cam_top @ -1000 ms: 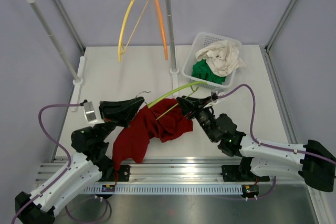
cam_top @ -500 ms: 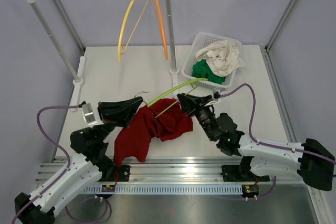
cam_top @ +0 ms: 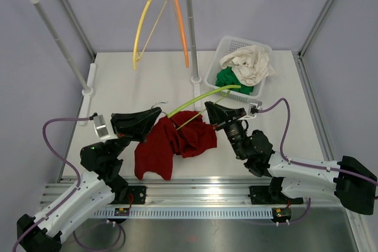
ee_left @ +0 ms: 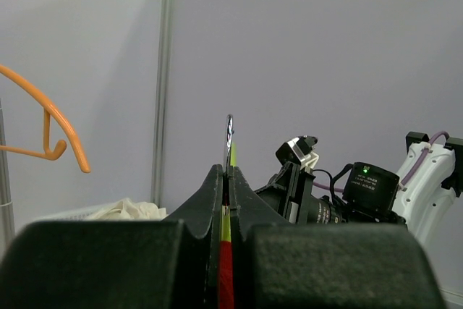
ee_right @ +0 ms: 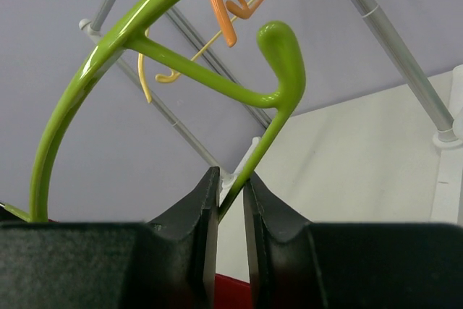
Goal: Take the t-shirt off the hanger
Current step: Remove the tshirt from the hanger, then place the tshirt into the basket
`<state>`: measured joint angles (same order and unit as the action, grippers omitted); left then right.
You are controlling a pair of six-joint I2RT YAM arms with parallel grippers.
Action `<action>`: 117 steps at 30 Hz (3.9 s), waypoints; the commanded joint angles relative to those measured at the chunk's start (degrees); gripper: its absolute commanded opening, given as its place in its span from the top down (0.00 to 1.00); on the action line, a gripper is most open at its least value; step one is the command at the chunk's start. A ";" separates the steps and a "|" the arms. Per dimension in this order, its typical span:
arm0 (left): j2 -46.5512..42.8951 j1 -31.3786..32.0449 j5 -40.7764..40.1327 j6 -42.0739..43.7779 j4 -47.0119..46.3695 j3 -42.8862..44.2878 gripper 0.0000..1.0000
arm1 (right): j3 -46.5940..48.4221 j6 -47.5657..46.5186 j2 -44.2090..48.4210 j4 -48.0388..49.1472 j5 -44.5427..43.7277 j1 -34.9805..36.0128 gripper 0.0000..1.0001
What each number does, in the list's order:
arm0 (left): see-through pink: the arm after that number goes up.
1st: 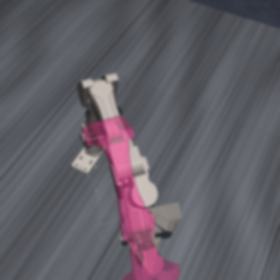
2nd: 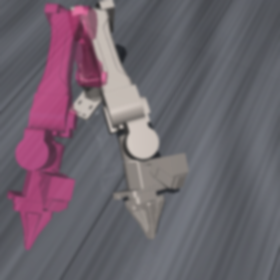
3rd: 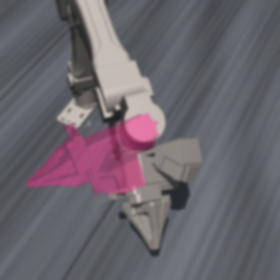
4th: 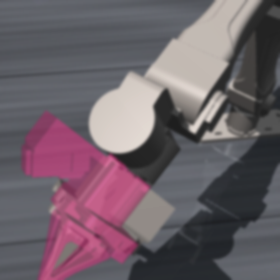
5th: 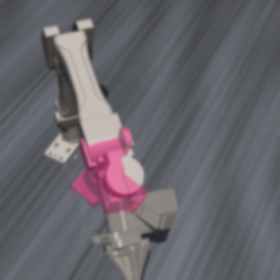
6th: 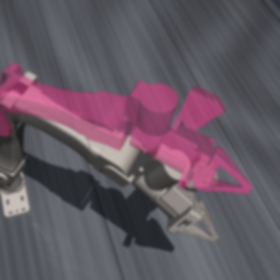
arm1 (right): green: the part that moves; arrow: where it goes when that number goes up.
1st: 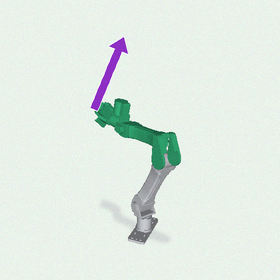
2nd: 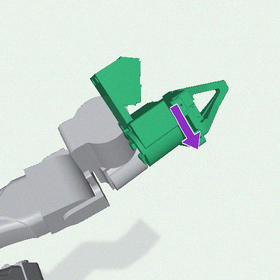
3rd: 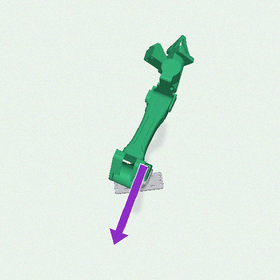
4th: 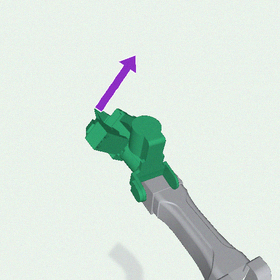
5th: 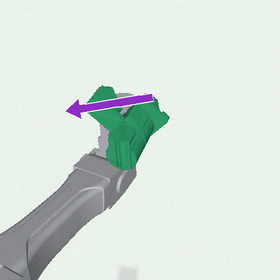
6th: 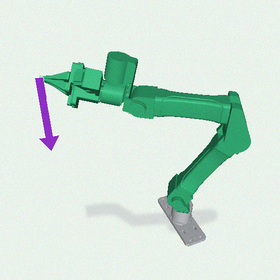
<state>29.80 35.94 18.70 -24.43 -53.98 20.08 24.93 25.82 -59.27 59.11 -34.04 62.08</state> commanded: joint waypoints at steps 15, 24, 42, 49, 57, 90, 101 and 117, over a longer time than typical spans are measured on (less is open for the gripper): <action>5.97 0.09 3.45 0.61 5.63 3.21 0.82 | -1.81 3.88 -0.06 18.14 0.73 0.58 1.00; 5.62 0.09 3.71 0.61 6.16 3.04 0.92 | -1.72 4.59 -1.55 21.22 -0.23 0.67 1.00; 6.06 0.09 -0.67 -1.77 6.33 7.25 1.00 | -3.83 -1.56 1.34 13.05 1.26 0.58 0.52; 5.27 0.09 -4.90 -0.63 10.47 9.63 1.00 | -3.75 -4.20 3.62 7.44 3.18 0.67 0.14; 1.14 0.09 -10.43 4.03 18.90 14.11 1.00 | -7.69 -14.56 6.79 1.80 13.89 0.58 0.00; -12.93 0.09 -19.05 9.48 37.45 13.50 1.00 | 14.10 -17.74 -43.73 -21.40 37.92 6.21 0.01; -13.19 0.09 -17.38 9.66 38.07 13.41 1.00 | 15.68 -17.21 -52.88 -27.64 29.91 6.38 0.01; -13.28 0.09 -17.38 9.22 38.33 13.32 1.00 | -2.34 -17.74 -24.16 -13.15 -3.74 6.29 1.00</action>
<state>16.84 36.05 0.93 -15.42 -12.25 33.17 23.51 8.80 -90.87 42.92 -24.88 68.51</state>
